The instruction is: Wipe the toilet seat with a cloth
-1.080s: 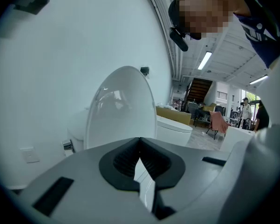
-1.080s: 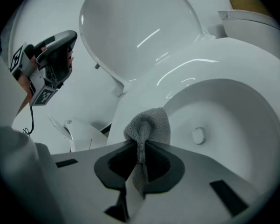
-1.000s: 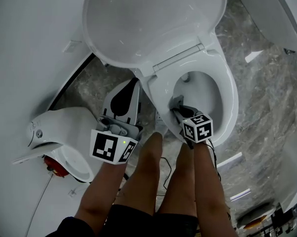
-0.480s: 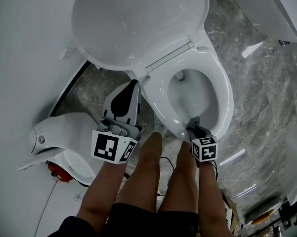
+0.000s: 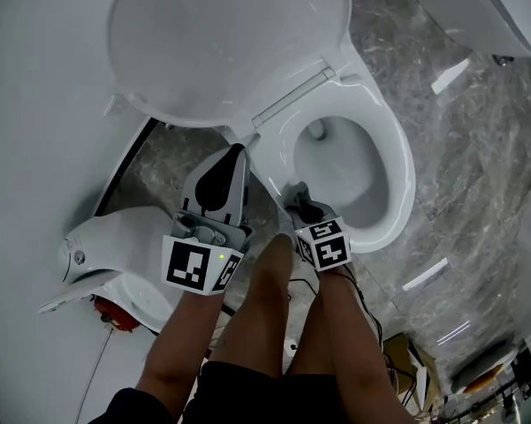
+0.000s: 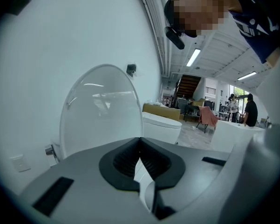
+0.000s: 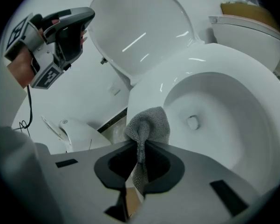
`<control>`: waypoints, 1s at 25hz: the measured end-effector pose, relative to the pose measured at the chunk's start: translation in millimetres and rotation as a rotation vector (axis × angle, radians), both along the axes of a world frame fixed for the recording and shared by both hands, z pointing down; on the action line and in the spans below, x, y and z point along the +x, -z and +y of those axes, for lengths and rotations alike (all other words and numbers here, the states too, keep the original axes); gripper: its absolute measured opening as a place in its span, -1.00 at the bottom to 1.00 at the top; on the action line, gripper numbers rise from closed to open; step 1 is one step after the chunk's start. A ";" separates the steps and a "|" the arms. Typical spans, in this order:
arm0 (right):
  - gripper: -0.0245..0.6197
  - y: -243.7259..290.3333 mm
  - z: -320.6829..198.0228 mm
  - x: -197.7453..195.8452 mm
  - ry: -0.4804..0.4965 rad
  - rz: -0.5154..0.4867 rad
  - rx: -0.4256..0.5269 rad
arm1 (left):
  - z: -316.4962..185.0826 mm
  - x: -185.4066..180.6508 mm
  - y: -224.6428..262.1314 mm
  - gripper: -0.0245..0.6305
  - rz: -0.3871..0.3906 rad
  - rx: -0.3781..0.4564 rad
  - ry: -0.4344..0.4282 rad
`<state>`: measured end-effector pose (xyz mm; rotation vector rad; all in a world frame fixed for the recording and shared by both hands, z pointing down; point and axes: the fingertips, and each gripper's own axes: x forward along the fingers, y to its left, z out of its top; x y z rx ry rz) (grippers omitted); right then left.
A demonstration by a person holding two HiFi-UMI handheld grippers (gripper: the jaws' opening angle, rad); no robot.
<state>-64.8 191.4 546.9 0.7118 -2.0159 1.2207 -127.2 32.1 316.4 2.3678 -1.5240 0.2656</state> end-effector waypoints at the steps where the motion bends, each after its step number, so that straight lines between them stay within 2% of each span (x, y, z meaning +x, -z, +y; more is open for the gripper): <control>1: -0.76 -0.1 8.2 8.1 0.002 0.007 -0.011 | -0.4 0.9 -0.4 -0.89 -0.002 0.000 -0.002; 5: -0.76 -3.0 41.6 57.8 -0.029 0.072 -0.040 | -1.0 7.2 -8.1 -0.89 -0.037 -0.005 -0.026; 8: -0.76 -4.6 60.4 104.9 -0.069 0.152 -0.045 | -3.1 12.1 -13.9 -0.89 -0.032 -0.011 -0.038; 11: -0.76 -5.9 72.9 147.5 -0.135 0.234 -0.049 | -3.9 17.3 -16.5 -0.89 -0.033 -0.008 -0.055; 13: -0.76 -5.9 75.9 161.2 -0.184 0.267 -0.048 | -4.1 20.2 -16.7 -0.89 -0.030 -0.006 -0.065; 16: -0.76 -5.3 74.3 142.6 -0.171 0.257 -0.042 | -2.0 23.1 -17.1 -0.89 -0.025 -0.010 -0.075; 22: -0.76 -2.6 29.6 37.1 -0.116 0.107 0.023 | 1.6 27.1 -19.9 -0.89 -0.021 -0.021 -0.093; 25: -0.76 2.3 10.1 0.4 -0.066 0.060 0.055 | 2.4 27.1 -22.3 -0.89 -0.023 -0.030 -0.098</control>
